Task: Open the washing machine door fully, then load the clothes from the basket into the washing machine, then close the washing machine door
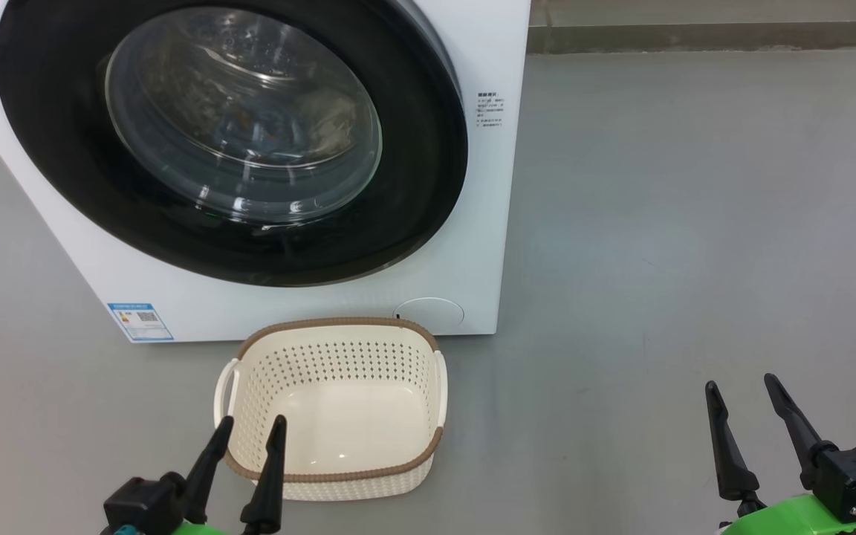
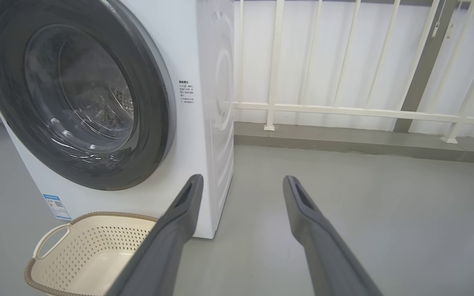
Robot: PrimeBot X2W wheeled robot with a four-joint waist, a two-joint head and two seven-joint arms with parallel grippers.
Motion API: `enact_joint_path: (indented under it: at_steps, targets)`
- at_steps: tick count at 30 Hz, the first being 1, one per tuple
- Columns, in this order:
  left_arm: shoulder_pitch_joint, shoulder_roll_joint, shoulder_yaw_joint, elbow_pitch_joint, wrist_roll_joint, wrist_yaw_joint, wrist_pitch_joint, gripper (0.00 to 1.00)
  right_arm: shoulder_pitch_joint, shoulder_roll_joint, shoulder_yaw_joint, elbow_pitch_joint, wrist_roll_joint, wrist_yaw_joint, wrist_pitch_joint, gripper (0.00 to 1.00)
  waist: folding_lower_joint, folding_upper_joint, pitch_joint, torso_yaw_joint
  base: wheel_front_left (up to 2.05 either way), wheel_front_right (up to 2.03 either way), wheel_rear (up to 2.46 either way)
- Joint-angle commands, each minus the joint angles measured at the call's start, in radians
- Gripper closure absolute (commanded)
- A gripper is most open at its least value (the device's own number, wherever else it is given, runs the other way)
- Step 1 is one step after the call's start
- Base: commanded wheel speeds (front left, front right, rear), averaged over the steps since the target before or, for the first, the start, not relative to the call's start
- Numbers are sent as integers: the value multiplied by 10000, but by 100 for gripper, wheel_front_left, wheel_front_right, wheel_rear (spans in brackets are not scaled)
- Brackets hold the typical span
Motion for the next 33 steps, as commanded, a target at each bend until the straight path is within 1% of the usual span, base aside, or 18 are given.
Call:
enact_joint_path:
  at_steps: [1, 33]
  targets:
    - [-204, 175, 341, -263, -49, -15, -65, 0, -158, -61, 258, -214, -3, -65, -88, 0, 0, 0, -15, -6, 0, 0, 0]
    - [-133, 160, 409, -454, -288, -15, -65, 0, -198, -60, 336, -61, -42, -65, -53, 0, 0, 0, -45, -22, 0, 0, 0]
